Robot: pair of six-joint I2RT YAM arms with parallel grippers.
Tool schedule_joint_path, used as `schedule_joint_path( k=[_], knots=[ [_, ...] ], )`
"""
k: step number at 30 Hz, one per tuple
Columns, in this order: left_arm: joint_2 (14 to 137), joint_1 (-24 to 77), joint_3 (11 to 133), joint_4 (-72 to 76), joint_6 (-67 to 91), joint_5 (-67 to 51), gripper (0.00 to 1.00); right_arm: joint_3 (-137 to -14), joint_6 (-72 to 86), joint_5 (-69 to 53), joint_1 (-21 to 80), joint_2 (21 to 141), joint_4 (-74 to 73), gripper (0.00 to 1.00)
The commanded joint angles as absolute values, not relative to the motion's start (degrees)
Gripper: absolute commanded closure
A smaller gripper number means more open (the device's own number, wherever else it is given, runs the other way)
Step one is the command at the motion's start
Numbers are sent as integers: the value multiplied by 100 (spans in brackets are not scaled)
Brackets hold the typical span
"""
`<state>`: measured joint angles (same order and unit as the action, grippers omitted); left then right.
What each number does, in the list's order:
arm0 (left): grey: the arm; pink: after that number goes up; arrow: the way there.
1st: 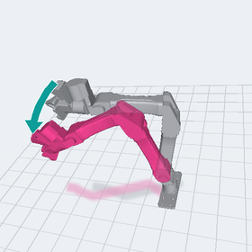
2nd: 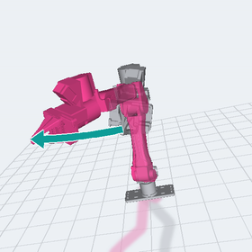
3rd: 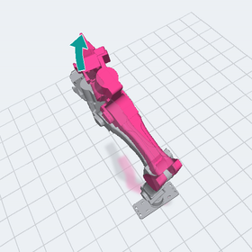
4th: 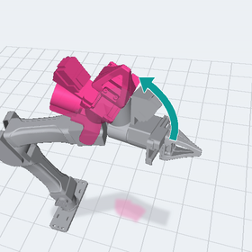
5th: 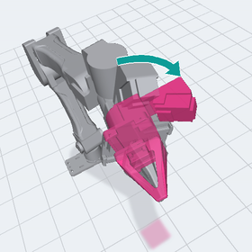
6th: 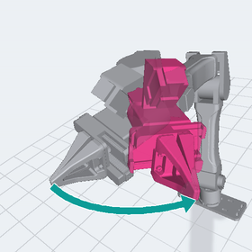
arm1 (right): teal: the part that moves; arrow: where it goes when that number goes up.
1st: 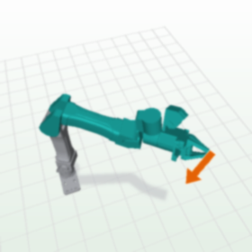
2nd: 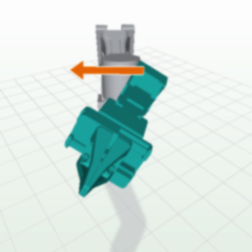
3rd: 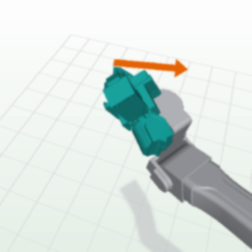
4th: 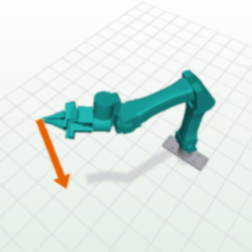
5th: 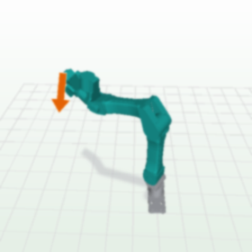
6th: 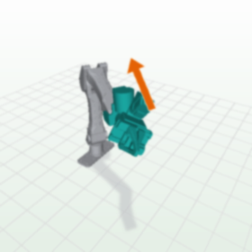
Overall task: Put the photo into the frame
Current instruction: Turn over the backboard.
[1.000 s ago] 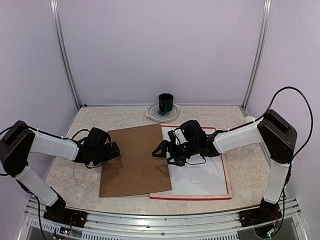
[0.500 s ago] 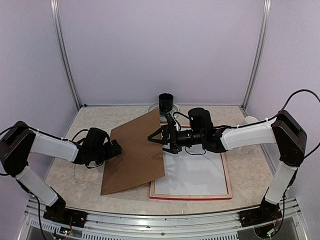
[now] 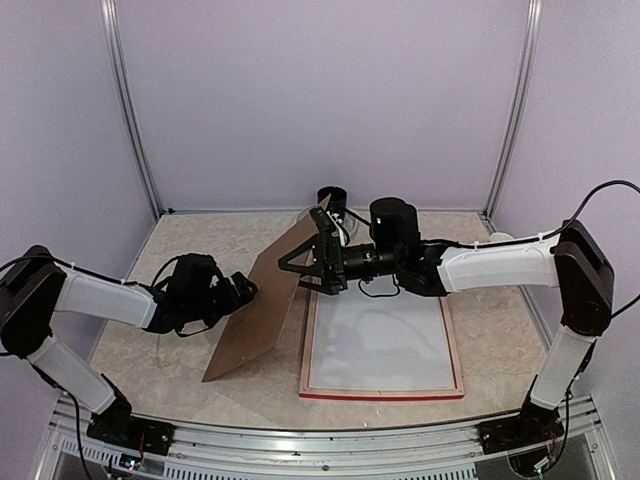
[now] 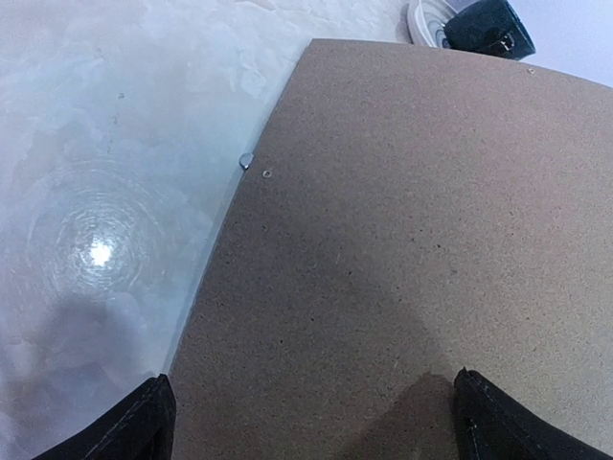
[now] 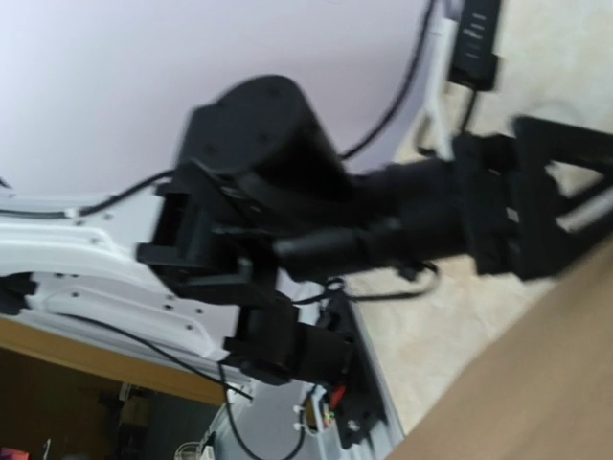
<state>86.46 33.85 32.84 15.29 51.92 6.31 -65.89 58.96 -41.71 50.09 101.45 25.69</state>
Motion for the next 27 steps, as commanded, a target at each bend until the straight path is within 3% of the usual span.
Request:
schedule_joint_path(
  k=[1, 18, 27],
  knots=[
    [8817, 3732, 3287, 1433, 5256, 91, 1, -7022, 5698, -4201, 5081, 9910, 2795, 1],
    [9014, 4338, 3608, 1494, 5610, 105, 1, -8090, 5463, -4173, 5080, 10370, 2174, 1],
    [8846, 4329, 3685, 1258, 5461, 280, 1, -7930, 5473, -4131, 5088, 10454, 2146, 1]
  ],
)
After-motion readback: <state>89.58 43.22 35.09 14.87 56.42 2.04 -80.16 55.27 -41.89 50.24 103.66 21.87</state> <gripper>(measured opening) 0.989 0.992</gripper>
